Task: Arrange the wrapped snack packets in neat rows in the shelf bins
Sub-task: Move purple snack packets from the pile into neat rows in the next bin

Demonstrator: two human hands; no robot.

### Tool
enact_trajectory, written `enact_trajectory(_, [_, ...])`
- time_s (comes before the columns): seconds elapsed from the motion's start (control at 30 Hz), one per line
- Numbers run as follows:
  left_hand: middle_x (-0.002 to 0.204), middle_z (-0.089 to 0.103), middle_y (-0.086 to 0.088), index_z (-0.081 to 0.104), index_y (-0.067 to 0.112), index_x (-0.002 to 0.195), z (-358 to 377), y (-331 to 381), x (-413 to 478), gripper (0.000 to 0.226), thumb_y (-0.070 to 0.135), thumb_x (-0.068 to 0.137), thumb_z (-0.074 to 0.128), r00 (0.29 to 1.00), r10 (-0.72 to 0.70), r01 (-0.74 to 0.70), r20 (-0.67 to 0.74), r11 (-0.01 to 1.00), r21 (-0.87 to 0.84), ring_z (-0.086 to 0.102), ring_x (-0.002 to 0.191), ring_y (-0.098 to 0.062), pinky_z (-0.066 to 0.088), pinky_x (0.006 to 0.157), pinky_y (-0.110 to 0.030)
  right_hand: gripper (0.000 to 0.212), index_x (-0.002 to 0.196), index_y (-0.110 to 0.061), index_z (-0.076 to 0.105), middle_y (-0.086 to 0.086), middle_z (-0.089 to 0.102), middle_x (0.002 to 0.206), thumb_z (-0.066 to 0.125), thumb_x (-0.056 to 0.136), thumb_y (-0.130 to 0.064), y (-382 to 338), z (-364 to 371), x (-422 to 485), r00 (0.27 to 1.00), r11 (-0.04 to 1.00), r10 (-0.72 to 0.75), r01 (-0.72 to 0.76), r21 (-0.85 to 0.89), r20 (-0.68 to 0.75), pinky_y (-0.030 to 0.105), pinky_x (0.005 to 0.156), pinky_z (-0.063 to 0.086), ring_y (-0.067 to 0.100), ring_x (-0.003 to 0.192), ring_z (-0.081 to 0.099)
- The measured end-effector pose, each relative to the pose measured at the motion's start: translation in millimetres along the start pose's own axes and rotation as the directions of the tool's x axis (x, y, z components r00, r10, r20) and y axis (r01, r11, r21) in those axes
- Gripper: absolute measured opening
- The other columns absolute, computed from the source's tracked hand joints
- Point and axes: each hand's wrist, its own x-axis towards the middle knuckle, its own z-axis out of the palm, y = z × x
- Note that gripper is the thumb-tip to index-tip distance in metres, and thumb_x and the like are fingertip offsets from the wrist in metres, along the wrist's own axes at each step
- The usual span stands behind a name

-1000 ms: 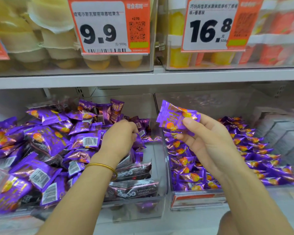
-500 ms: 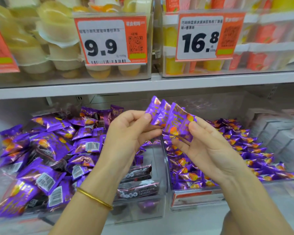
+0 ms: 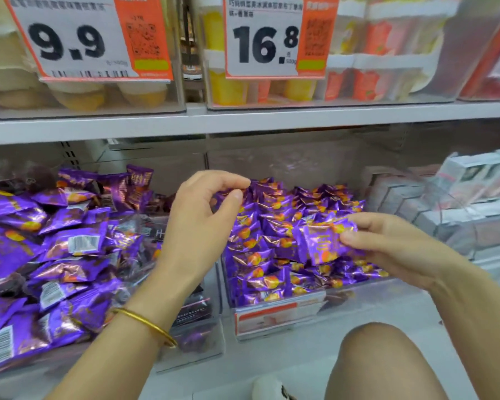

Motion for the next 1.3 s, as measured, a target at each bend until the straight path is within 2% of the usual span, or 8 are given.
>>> enact_trajectory(0.13, [0.093, 0.061, 0.015, 0.062, 0.041, 0.085, 3.4, -0.3, 1.0, 0.034, 0.008, 0.087, 0.057, 1.0, -0.016, 0.016, 0.01, 1.0, 0.019, 0.054, 0.088, -0.011, 0.043, 0.08, -0.025, 0.013, 0.082, -0.007, 0.071, 0.003, 0.07, 0.079, 0.076, 0.071, -0.01, -6.4, 11.1, 10.1, 0.996, 0.982, 0.058, -0.045, -0.184, 0.07, 0.019, 0.069, 0.049, 0.011, 0.073, 0.064])
enact_trajectory(0.33, [0.095, 0.061, 0.013, 0.063, 0.037, 0.087, 4.6, -3.3, 3.1, 0.031, 0.007, 0.088, 0.056, 0.999, -0.049, 0.049, 0.017, 0.999, 0.006, 0.053, 0.087, -0.01, 0.041, 0.078, -0.021, 0.028, 0.091, -0.025, 0.069, -0.006, 0.062, 0.097, 0.08, 0.07, -0.01, -1.5, 18.9, 11.9, 0.996, 0.879, -0.015, -0.028, -0.476, -0.086, 0.014, 0.069, 0.05, 0.005, 0.078, 0.061])
enact_trajectory(0.5, [0.091, 0.06, 0.012, 0.063, 0.037, 0.086, 4.5, -5.6, 2.6, 0.032, 0.006, 0.088, 0.056, 0.998, -0.053, 0.053, 0.021, 0.999, -0.006, 0.05, 0.081, -0.006, 0.039, 0.075, -0.02, 0.031, 0.087, -0.041, 0.062, -0.014, 0.06, 0.097, 0.082, 0.069, -0.024, 0.5, 24.5, 11.9, 0.993, 0.707, -0.108, 0.041, -0.706, -0.051, 0.007, 0.068, 0.041, -0.011, 0.073, 0.052])
enact_trajectory(0.67, [0.093, 0.062, 0.008, 0.063, 0.036, 0.086, 3.3, -5.5, 2.7, 0.032, 0.006, 0.088, 0.056, 0.998, -0.059, 0.059, 0.022, 0.998, -0.004, 0.052, 0.08, -0.004, 0.042, 0.075, -0.017, 0.028, 0.101, -0.03, 0.06, 0.01, 0.061, 0.084, 0.075, 0.078, -0.026, 7.3, 21.9, 10.9, 0.993, 0.672, -0.107, 0.032, -0.74, -0.054, 0.026, 0.065, 0.043, 0.017, 0.069, 0.052])
enact_trajectory(0.87, [0.091, 0.061, 0.008, 0.064, 0.033, 0.087, -0.1, -4.9, 1.7, 0.031, 0.004, 0.088, 0.055, 0.998, -0.062, 0.062, 0.033, 0.998, -0.013, 0.051, 0.07, 0.008, 0.038, 0.068, -0.005, 0.028, 0.101, -0.019, 0.051, -0.001, 0.05, 0.079, 0.07, 0.082, -0.023, 10.4, 28.0, 11.9, 0.99, 0.655, -0.087, -0.028, -0.755, -0.112, 0.033, 0.07, 0.045, 0.017, 0.072, 0.049])
enact_trajectory(1.07, [0.089, 0.06, 0.007, 0.064, 0.033, 0.087, -1.9, -6.9, 1.3, 0.032, 0.003, 0.088, 0.055, 0.998, -0.053, 0.054, 0.042, 0.999, -0.008, 0.052, 0.071, 0.007, 0.038, 0.068, -0.004, 0.054, 0.12, -0.024, 0.035, 0.006, 0.053, 0.105, 0.072, 0.08, -0.02, 7.7, 40.0, 15.1, 0.997, 0.646, -0.023, -0.042, -0.762, -0.074, 0.029, 0.061, 0.045, 0.012, 0.062, 0.044])
enact_trajectory(1.2, [0.09, 0.059, 0.004, 0.064, 0.031, 0.088, -4.0, -7.3, 1.4, 0.03, 0.002, 0.088, 0.055, 0.998, -0.048, 0.049, 0.036, 0.999, -0.004, 0.051, 0.068, 0.008, 0.038, 0.067, -0.003, 0.062, 0.128, -0.026, 0.039, -0.012, 0.038, 0.074, 0.075, 0.078, -0.024, 5.1, 39.5, 12.2, 0.995, 0.633, 0.042, -0.099, -0.767, -0.094, 0.021, 0.049, 0.038, 0.006, 0.056, 0.041])
enact_trajectory(1.3, [0.093, 0.061, 0.002, 0.065, 0.03, 0.088, -5.3, -7.3, 1.5, 0.03, 0.002, 0.088, 0.055, 0.999, -0.047, 0.048, 0.025, 0.999, -0.006, 0.052, 0.069, 0.007, 0.04, 0.068, -0.004, 0.067, 0.131, -0.026, 0.039, -0.016, 0.029, 0.072, 0.077, 0.076, -0.025, 2.1, 40.7, 11.3, 0.996, 0.606, 0.025, -0.084, -0.791, -0.086, 0.018, 0.048, 0.036, 0.0, 0.059, 0.037])
